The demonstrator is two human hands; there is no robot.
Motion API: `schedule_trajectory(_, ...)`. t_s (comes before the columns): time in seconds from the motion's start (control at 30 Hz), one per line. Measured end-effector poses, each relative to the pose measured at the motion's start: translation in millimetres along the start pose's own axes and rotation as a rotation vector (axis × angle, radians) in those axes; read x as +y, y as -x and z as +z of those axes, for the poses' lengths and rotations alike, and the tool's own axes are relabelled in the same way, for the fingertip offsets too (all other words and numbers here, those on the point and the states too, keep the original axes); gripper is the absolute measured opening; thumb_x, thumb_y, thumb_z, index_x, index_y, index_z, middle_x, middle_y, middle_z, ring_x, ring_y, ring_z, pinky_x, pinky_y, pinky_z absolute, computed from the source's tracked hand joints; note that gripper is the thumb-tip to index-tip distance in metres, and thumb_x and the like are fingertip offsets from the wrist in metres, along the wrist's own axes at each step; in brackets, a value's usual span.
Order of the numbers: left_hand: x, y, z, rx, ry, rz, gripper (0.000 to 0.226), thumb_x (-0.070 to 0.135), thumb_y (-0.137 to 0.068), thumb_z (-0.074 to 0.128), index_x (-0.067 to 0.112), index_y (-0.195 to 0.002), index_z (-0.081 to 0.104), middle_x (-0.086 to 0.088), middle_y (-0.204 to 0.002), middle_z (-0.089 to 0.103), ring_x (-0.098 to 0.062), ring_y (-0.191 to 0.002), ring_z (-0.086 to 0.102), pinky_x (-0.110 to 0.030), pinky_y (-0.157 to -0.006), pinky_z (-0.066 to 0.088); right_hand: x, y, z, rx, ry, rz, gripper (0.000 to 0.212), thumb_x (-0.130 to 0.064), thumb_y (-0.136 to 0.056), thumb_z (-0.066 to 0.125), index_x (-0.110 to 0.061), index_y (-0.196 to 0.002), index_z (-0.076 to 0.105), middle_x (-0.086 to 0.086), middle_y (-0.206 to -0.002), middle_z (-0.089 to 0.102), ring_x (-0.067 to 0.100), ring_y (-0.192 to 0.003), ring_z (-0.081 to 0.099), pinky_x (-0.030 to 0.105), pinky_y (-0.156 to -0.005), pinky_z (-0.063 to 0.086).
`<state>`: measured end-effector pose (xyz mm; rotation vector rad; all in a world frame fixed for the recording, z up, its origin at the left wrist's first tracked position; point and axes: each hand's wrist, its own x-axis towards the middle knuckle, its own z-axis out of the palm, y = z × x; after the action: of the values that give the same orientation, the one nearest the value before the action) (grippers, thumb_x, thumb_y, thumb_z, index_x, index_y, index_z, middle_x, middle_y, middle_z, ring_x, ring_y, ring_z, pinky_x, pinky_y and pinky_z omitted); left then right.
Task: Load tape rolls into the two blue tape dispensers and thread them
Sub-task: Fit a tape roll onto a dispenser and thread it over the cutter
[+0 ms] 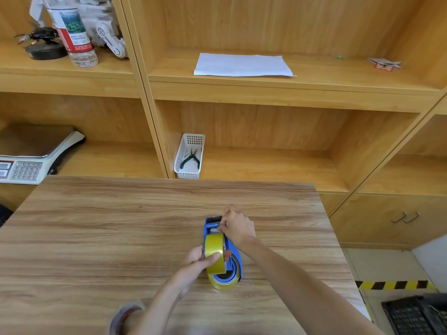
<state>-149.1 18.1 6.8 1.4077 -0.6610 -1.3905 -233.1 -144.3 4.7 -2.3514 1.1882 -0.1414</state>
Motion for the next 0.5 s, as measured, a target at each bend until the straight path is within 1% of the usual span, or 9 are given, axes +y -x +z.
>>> schedule_trajectory(0.1,-1,-1,-3,-0.053,0.028,-0.008,0.083,0.044,-0.06,0.092,0.002,-0.124,0.062,-0.016,-0.117,0.073,-0.029,-0.111,0.068,-0.049,-0.101,0.05,-1,-1,3,0.008,0.017,-0.023,0.007,-0.024,-0.085,0.065,-0.018,-0.088,0.062,-0.007,-0.106,0.059,0.018,-0.102,0.058,0.032,-0.069,0.046)
schedule_trajectory(0.17,1,-2,-5,-0.047,0.023,-0.024,0.086,0.047,-0.056,0.093,0.005,-0.125,0.062,-0.015,-0.116,0.074,-0.028,-0.113,0.068,-0.052,-0.107,0.045,0,0,5,0.0,0.03,-0.057,0.005,-0.022,-0.087,0.063,-0.018,-0.085,0.061,-0.006,-0.108,0.058,0.017,-0.105,0.053,0.032,-0.068,0.042)
schedule_trajectory(0.23,7,-1,-3,0.014,0.038,-0.084,0.079,0.056,-0.064,0.086,0.011,-0.125,0.063,-0.014,-0.111,0.076,-0.027,-0.111,0.069,-0.05,-0.107,0.045,1,0,6,-0.014,0.025,-0.088,0.008,-0.022,-0.089,0.063,-0.018,-0.082,0.062,-0.007,-0.109,0.056,0.014,-0.106,0.05,0.033,-0.07,0.043)
schedule_trajectory(0.27,11,-1,-2,0.061,0.042,-0.111,0.073,0.06,-0.071,0.078,0.012,-0.125,0.063,-0.014,-0.106,0.077,-0.024,-0.106,0.071,-0.043,-0.102,0.05,2,0,5,-0.022,0.017,-0.1,0.007,-0.023,-0.088,0.064,-0.019,-0.082,0.063,-0.007,-0.108,0.056,0.014,-0.106,0.051,0.034,-0.071,0.045)
schedule_trajectory(0.3,13,-2,0,0.111,0.034,-0.115,0.065,0.059,-0.081,0.07,0.01,-0.122,0.064,-0.015,-0.099,0.078,-0.021,-0.097,0.074,-0.032,-0.09,0.056,2,-1,3,-0.038,0.008,-0.104,0.006,-0.023,-0.088,0.064,-0.019,-0.082,0.065,-0.007,-0.107,0.057,0.015,-0.105,0.053,0.035,-0.073,0.047)
schedule_trajectory(0.37,17,3,7,0.169,-0.013,-0.083,0.047,0.046,-0.094,0.06,0.004,-0.112,0.069,-0.014,-0.09,0.08,-0.016,-0.082,0.077,-0.016,-0.066,0.056,0,-4,-2,-0.07,-0.019,-0.109,0.009,-0.017,-0.087,0.063,-0.017,-0.081,0.068,-0.007,-0.106,0.059,0.017,-0.099,0.057,0.036,-0.075,0.049)
schedule_trajectory(0.4,18,5,10,0.175,-0.028,-0.071,0.042,0.042,-0.095,0.059,0.005,-0.11,0.071,-0.012,-0.089,0.08,-0.016,-0.083,0.077,-0.016,-0.065,0.054,-1,-6,-5,-0.075,-0.04,-0.107,0.011,-0.014,-0.087,0.061,-0.015,-0.079,0.069,-0.006,-0.104,0.059,0.018,-0.094,0.059,0.037,-0.076,0.05)
schedule_trajectory(0.43,18,6,12,0.164,-0.033,-0.076,0.038,0.039,-0.095,0.059,0.006,-0.109,0.071,-0.01,-0.091,0.08,-0.017,-0.086,0.076,-0.019,-0.07,0.055,-2,-7,-8,-0.073,-0.058,-0.106,0.013,-0.011,-0.088,0.06,-0.013,-0.079,0.069,-0.005,-0.104,0.059,0.019,-0.09,0.061,0.039,-0.077,0.052)
schedule_trajectory(0.5,19,10,15,0.149,-0.001,-0.065,0.031,0.033,-0.095,0.062,0.008,-0.109,0.072,-0.012,-0.095,0.08,-0.021,-0.094,0.075,-0.033,-0.087,0.057,-2,-11,-13,-0.068,-0.078,-0.103,0.014,-0.007,-0.089,0.059,-0.01,-0.08,0.069,-0.003,-0.104,0.059,0.019,-0.086,0.063,0.04,-0.079,0.053)
